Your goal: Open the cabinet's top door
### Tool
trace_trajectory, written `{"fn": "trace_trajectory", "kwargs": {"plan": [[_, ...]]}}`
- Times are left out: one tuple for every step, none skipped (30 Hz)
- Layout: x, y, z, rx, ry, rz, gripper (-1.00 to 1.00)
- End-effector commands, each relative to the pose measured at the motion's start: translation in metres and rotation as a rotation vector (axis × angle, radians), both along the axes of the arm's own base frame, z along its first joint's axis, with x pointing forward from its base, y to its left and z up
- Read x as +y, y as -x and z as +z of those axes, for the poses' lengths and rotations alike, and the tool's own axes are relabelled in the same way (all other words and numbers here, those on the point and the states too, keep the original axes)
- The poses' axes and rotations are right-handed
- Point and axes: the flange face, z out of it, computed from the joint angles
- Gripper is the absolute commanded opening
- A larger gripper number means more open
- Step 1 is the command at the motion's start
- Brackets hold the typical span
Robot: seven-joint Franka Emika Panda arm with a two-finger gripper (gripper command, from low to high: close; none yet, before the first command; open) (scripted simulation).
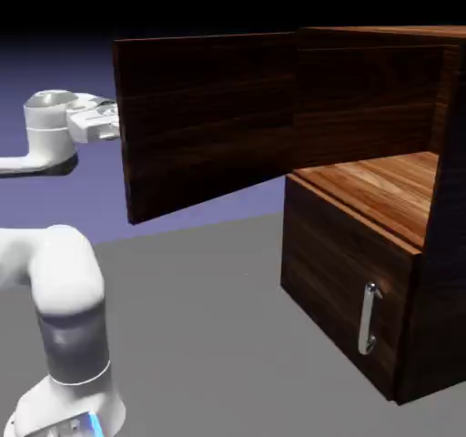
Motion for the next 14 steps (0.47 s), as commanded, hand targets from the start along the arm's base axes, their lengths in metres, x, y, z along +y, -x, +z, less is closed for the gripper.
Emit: {"fn": "trace_trajectory", "kwargs": {"plan": [[0.009, 0.000, 0.000, 0.000, 0.000, -0.023, -1.00], [0.019, -0.001, 0.000, 0.000, 0.000, -0.044, -1.00], [0.028, -0.002, 0.000, 0.000, 0.000, -0.065, -1.00], [0.037, -0.003, 0.000, 0.000, 0.000, -0.086, -1.00], [0.045, -0.004, 0.000, 0.000, 0.000, -0.106, -1.00], [0.054, -0.005, 0.000, 0.000, 0.000, -0.126, -1.00], [0.063, -0.006, 0.000, 0.000, 0.000, -0.146, -1.00], [0.071, -0.008, 0.000, 0.000, 0.000, -0.166, -1.00], [0.079, -0.010, 0.000, 0.000, 0.000, -0.185, -1.00], [0.087, -0.012, 0.000, 0.000, 0.000, -0.204, -1.00], [0.095, -0.014, 0.000, 0.000, 0.000, -0.222, -1.00], [0.102, -0.016, 0.000, 0.000, 0.000, -0.240, -1.00], [0.110, -0.018, 0.000, 0.000, 0.000, -0.258, -1.00], [0.115, -0.019, 0.000, 0.000, 0.000, -0.270, -1.00]]}}
